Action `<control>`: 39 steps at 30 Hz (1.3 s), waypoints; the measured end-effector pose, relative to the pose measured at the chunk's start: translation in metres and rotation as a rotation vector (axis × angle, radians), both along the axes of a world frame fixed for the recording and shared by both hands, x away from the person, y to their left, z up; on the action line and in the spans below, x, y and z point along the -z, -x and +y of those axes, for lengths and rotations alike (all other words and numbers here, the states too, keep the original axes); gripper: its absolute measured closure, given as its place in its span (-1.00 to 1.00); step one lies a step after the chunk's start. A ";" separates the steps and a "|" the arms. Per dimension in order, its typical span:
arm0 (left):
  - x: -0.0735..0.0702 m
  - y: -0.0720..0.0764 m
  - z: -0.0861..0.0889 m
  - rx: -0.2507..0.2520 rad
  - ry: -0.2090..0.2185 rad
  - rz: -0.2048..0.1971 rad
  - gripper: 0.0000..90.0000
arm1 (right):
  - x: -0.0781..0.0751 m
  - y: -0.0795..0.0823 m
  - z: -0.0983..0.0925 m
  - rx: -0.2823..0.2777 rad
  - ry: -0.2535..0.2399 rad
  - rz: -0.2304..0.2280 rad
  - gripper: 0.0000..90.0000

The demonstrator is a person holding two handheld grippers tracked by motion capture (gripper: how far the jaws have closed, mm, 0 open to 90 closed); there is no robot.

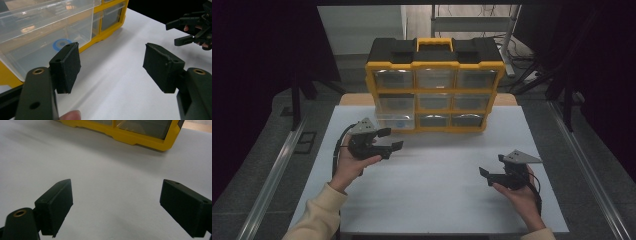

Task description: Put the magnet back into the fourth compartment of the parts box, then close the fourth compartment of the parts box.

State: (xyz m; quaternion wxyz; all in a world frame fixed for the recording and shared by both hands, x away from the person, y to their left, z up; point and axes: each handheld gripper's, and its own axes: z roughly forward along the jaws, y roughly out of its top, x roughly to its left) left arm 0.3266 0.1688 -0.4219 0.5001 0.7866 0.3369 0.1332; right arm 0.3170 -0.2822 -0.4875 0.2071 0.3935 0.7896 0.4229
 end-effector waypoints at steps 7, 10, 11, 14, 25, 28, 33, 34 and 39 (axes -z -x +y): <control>0.003 -0.003 0.000 -0.006 -0.001 0.014 -0.21 | 0.000 0.001 -0.001 0.007 0.004 0.002 -0.74; 0.004 -0.003 0.001 -0.009 -0.003 0.017 -0.21 | 0.000 0.001 -0.001 0.005 0.005 0.001 -0.74; 0.004 -0.003 0.002 -0.012 -0.002 0.018 -0.21 | 0.000 0.001 0.000 0.004 0.003 0.001 -0.74; 0.005 -0.005 0.003 -0.027 0.001 0.024 -0.19 | 0.001 0.000 0.000 0.002 0.003 0.003 -0.74; 0.009 -0.010 0.001 -0.043 -0.014 0.027 0.10 | 0.001 0.000 -0.001 0.006 0.004 0.004 -0.74; 0.010 -0.012 0.001 -0.061 -0.017 0.029 0.33 | 0.001 0.001 -0.001 0.005 0.005 0.003 -0.74; 0.012 -0.015 0.000 -0.091 -0.037 0.014 0.74 | 0.001 0.001 -0.002 0.007 0.003 0.001 -0.74; 0.013 -0.016 0.000 -0.095 -0.041 0.015 0.81 | 0.001 0.001 -0.002 0.006 0.003 0.002 -0.74; 0.016 -0.020 0.001 -0.113 -0.059 0.009 1.00 | 0.001 0.001 -0.001 0.005 0.008 0.002 -0.74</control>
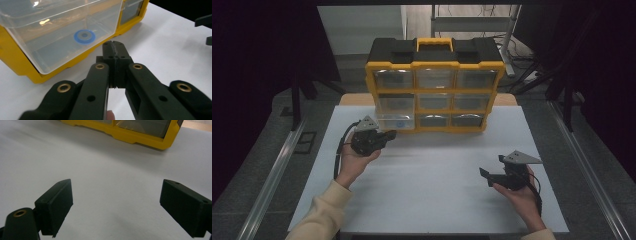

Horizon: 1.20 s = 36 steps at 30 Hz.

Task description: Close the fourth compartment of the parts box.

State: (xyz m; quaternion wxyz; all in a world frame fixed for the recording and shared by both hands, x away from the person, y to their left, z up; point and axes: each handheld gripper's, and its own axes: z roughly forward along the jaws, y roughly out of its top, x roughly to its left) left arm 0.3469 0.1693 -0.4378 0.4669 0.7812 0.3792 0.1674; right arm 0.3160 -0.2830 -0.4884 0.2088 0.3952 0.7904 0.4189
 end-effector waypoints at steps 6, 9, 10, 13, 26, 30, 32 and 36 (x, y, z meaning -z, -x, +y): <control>0.002 -0.006 -0.001 -0.023 -0.019 -0.012 1.00 | 0.000 -0.001 0.001 -0.004 0.001 -0.001 -0.74; 0.002 -0.010 -0.001 -0.033 -0.020 -0.016 1.00 | 0.000 -0.001 0.001 -0.004 0.001 0.000 -0.74; 0.002 -0.011 -0.001 -0.037 -0.017 -0.019 1.00 | 0.000 -0.001 0.001 -0.003 0.001 0.000 -0.74; 0.002 -0.014 -0.003 -0.043 -0.010 -0.023 1.00 | 0.000 -0.001 0.001 -0.003 0.000 0.000 -0.74; 0.000 -0.021 -0.010 -0.040 0.005 -0.036 1.00 | 0.001 -0.001 0.001 -0.002 0.005 0.001 -0.74; 0.000 -0.023 -0.010 -0.046 0.010 -0.039 1.00 | 0.001 -0.001 0.001 -0.001 0.002 -0.001 -0.74; 0.000 -0.023 -0.010 -0.049 0.014 -0.041 1.00 | 0.001 -0.001 0.001 -0.002 0.004 -0.001 -0.74; 0.000 -0.024 -0.009 -0.055 0.020 -0.043 1.00 | 0.001 -0.002 0.001 -0.001 0.004 -0.001 -0.74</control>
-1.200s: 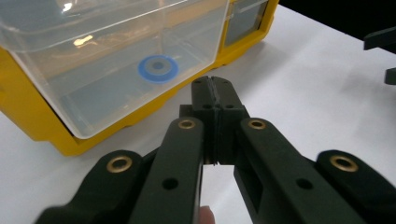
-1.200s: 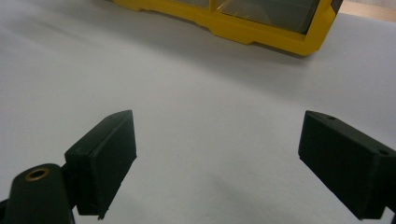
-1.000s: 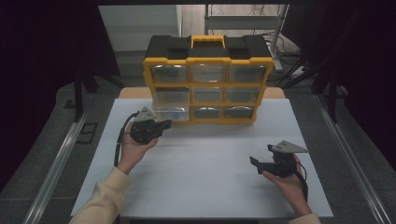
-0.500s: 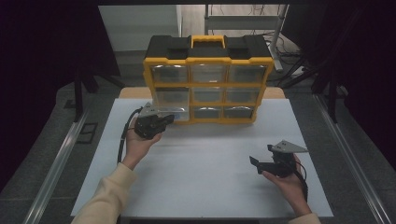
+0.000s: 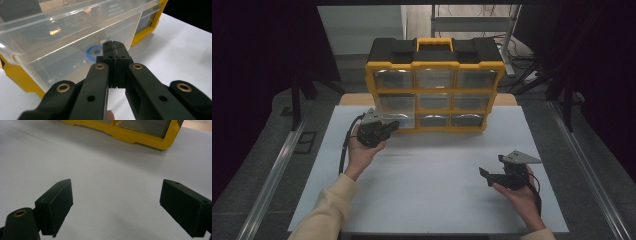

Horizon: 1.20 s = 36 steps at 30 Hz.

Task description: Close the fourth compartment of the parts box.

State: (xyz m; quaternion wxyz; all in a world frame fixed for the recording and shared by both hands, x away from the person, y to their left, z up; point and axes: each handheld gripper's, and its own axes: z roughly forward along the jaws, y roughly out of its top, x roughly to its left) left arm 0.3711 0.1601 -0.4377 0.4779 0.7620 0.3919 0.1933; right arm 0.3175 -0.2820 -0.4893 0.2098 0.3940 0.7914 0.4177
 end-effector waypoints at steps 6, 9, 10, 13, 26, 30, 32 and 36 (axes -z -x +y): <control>-0.001 -0.001 0.001 -0.002 0.004 -0.001 0.99 | 0.000 0.000 0.000 0.002 0.001 -0.003 -0.73; -0.002 -0.002 0.001 0.000 0.011 -0.001 0.99 | 0.000 0.000 0.000 0.004 0.002 -0.003 -0.73; -0.002 -0.003 0.001 -0.001 0.009 -0.002 0.99 | 0.000 0.000 0.000 0.004 0.003 -0.003 -0.73; -0.002 -0.006 0.000 0.003 0.014 -0.002 0.99 | 0.000 0.000 0.000 0.003 0.003 -0.002 -0.73; -0.003 -0.010 0.000 0.001 0.017 -0.001 1.00 | -0.001 0.001 0.000 0.004 0.004 -0.003 -0.73; -0.004 -0.012 0.000 0.003 0.012 0.000 1.00 | -0.001 0.001 0.000 0.005 0.003 -0.003 -0.73; -0.005 -0.013 0.001 0.001 0.015 -0.001 1.00 | 0.000 0.001 0.001 0.004 0.007 -0.004 -0.73; -0.005 -0.014 0.002 -0.005 0.017 0.003 1.00 | 0.000 0.000 0.000 0.007 0.005 -0.003 -0.73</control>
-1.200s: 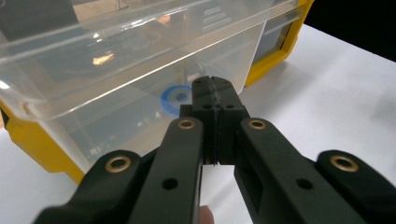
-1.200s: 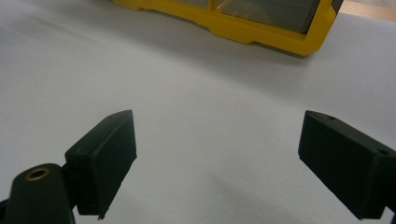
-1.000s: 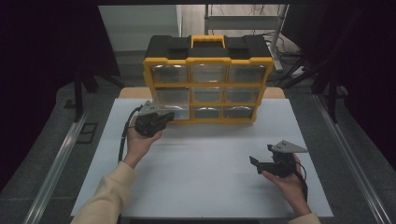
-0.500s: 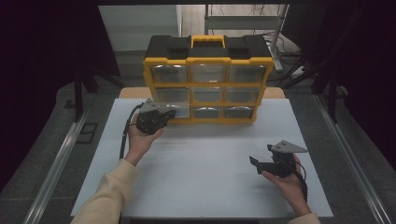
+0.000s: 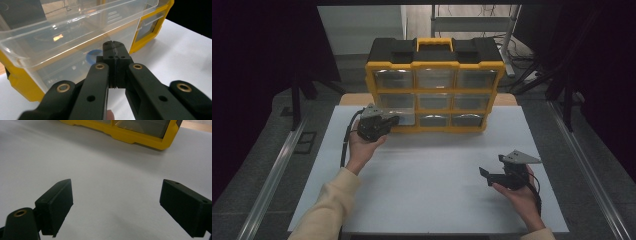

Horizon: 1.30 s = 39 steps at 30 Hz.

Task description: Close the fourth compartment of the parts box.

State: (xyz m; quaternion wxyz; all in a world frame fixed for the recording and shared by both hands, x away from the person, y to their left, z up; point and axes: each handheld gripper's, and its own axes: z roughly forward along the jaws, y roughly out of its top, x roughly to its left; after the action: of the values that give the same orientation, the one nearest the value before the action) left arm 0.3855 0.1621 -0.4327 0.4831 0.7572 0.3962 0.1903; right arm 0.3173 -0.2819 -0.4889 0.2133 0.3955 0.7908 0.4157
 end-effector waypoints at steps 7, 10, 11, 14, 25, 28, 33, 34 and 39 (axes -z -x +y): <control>-0.001 -0.004 0.000 -0.004 0.000 0.011 1.00 | 0.000 0.000 0.000 -0.004 -0.003 -0.001 -0.73; -0.002 -0.006 0.000 -0.005 -0.005 0.011 1.00 | 0.000 0.000 0.000 -0.005 -0.003 -0.001 -0.73; -0.002 -0.007 0.000 -0.008 -0.003 0.012 1.00 | 0.000 0.000 0.000 -0.004 -0.002 0.000 -0.73; -0.003 -0.008 -0.001 -0.009 -0.010 0.012 1.00 | 0.000 0.000 0.000 -0.005 -0.003 -0.001 -0.73; -0.006 -0.015 -0.002 -0.021 -0.023 0.017 1.00 | 0.000 0.000 0.000 -0.006 -0.004 0.000 -0.74; -0.007 -0.017 -0.003 -0.024 -0.030 0.017 1.00 | 0.000 0.000 0.000 -0.005 -0.003 0.000 -0.74; -0.009 -0.020 -0.003 -0.030 -0.017 0.026 1.00 | 0.000 0.000 0.000 -0.005 -0.004 -0.001 -0.73; -0.010 -0.021 -0.003 -0.031 -0.017 0.027 1.00 | 0.000 0.000 0.000 -0.005 -0.003 0.000 -0.74; -0.010 -0.024 -0.004 -0.037 -0.023 0.027 1.00 | 0.000 0.000 0.001 -0.007 0.002 0.000 -0.74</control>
State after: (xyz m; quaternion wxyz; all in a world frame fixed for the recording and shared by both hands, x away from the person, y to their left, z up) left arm 0.4091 0.1586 -0.4225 0.4654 0.7578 0.4145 0.1935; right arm 0.3177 -0.2807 -0.4891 0.2119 0.3926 0.7926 0.4156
